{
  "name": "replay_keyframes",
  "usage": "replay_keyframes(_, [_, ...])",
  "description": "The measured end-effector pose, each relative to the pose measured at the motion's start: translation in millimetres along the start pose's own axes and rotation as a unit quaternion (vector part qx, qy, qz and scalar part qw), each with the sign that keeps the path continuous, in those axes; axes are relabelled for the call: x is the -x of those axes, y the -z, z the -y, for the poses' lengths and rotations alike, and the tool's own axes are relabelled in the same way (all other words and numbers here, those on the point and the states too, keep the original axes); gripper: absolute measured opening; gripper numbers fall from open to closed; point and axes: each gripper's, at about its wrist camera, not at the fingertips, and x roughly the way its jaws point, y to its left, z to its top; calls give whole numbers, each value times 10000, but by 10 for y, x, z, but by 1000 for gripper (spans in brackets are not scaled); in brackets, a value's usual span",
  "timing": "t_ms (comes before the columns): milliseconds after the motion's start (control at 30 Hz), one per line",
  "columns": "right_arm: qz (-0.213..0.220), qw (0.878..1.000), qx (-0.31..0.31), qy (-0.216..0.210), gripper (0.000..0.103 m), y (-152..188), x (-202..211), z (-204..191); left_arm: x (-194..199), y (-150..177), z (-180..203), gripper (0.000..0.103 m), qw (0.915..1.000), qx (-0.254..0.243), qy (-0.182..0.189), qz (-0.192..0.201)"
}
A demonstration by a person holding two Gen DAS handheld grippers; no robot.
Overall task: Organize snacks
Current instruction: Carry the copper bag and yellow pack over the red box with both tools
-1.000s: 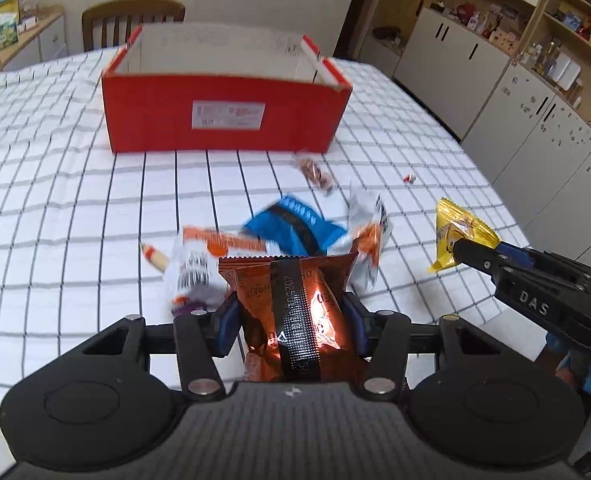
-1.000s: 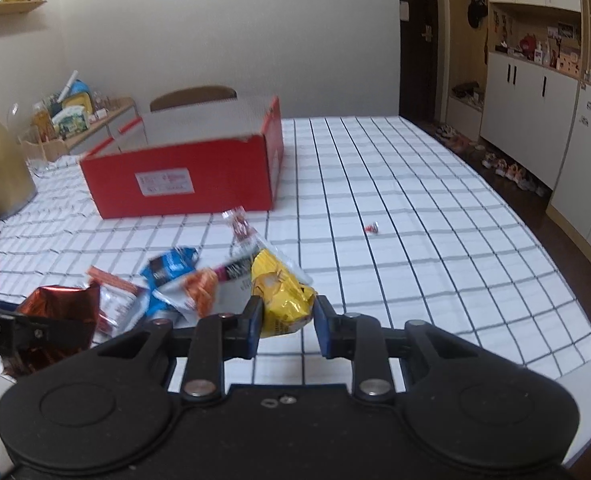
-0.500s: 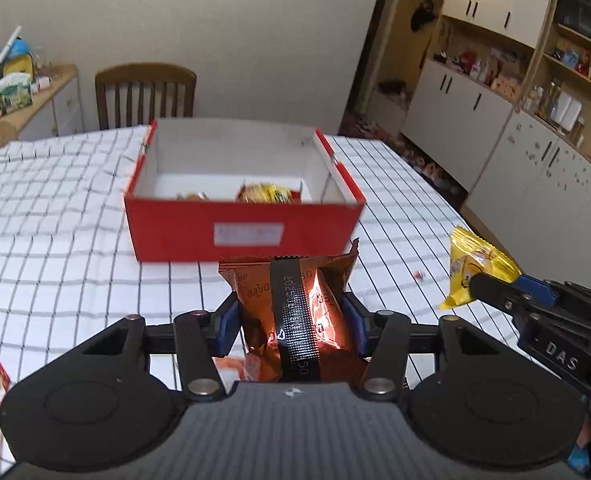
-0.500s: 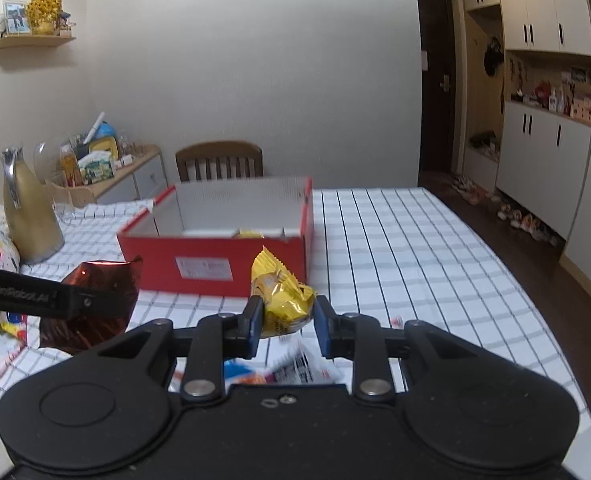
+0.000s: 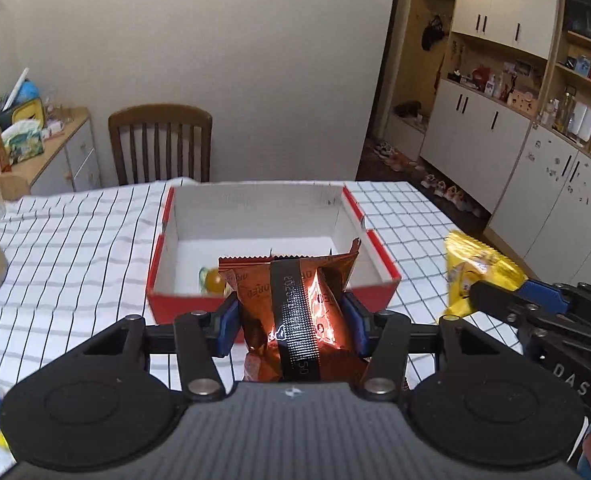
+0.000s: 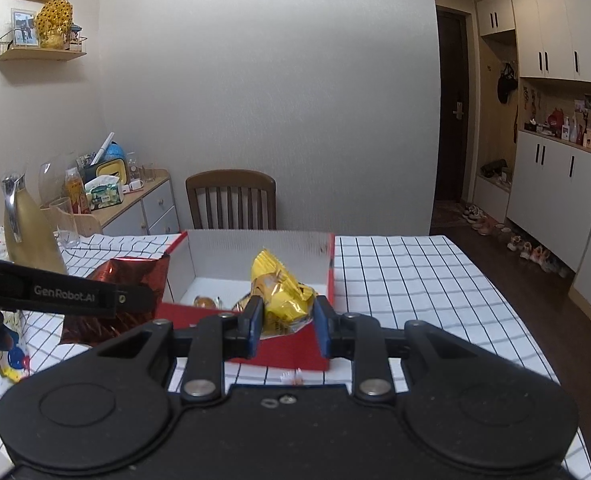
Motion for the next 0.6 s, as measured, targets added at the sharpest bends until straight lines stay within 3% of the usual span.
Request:
replay_keyframes(300, [13, 10000, 31, 7, 26, -193, -289, -89, -182, -290, -34, 52, 9994, -166, -276, 109])
replay_keyframes(600, [-159, 9998, 27, 99, 26, -313, -723, -96, -597, -533, -238, 53, 9979, -192, -618, -48])
